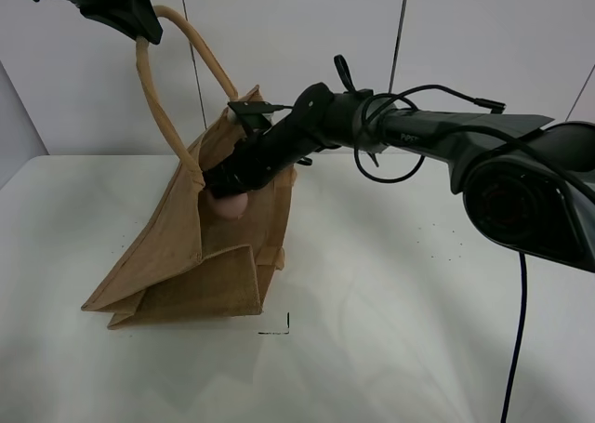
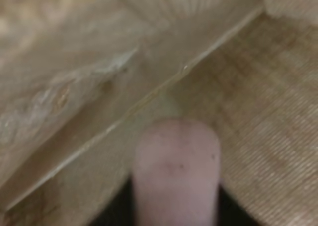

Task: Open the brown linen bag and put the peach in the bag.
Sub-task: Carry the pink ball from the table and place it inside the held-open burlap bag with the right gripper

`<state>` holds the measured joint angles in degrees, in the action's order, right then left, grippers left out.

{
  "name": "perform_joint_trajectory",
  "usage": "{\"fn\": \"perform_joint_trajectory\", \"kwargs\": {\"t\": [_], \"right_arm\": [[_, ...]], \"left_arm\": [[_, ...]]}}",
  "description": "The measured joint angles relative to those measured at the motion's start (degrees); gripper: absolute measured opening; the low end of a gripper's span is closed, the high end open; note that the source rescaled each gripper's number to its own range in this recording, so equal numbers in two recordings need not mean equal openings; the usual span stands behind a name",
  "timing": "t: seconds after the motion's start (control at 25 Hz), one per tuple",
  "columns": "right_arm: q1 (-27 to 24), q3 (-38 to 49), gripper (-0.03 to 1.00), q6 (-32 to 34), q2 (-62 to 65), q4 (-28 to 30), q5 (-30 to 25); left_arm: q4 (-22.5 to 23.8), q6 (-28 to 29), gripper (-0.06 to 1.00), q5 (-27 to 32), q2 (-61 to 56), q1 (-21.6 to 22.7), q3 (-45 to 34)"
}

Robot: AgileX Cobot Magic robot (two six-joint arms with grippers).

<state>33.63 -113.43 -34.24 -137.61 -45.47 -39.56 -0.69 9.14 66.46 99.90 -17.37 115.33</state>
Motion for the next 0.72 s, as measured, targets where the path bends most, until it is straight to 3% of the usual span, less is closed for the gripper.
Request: {"fn": "perform_joint_trajectory", "kwargs": {"t": [0.08,0.2,0.36,0.72], "right_arm": [[0.00,0.01,0.76,0.00,0.00,0.32,-0.14],[0.00,-0.06,0.95,0.21,0.07,1.11,-1.29],[0.00,-0.06,0.99,4.79,1.84,6.93,-4.44],[-0.30,-0.06,1.00,25.63,10.30,31.89,-19.03]], "left_arm": [[0.00,0.00,0.00,0.00,0.00,0.00,0.00],[0.00,0.00,0.00,0.00,0.00,0.00,0.00],[0.00,0.00,0.00,-0.05,0.00,0.00,0.00],[0.00,0.00,0.00,-0.09,0.00,0.00,0.00]]}}
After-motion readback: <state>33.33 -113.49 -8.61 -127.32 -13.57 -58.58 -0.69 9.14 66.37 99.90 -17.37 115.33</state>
